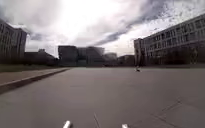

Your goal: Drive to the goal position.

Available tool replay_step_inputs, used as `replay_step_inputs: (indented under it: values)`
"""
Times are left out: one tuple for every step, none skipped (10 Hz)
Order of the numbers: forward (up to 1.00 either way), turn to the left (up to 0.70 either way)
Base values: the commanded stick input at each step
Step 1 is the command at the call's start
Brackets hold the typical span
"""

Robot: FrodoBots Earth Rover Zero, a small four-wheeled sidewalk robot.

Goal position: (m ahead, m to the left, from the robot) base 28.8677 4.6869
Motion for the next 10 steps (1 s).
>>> replay_step_inputs:
  values:
    - [1.00,0.31]
    - [1.00,0.28]
    - [1.00,0.00]
    - [1.00,0.00]
    - [1.00,0.00]
    - [1.00,0.00]
    - [1.00,0.01]
    - [1.00,0.30]
    - [1.00,0.12]
    - [1.00,0.00]
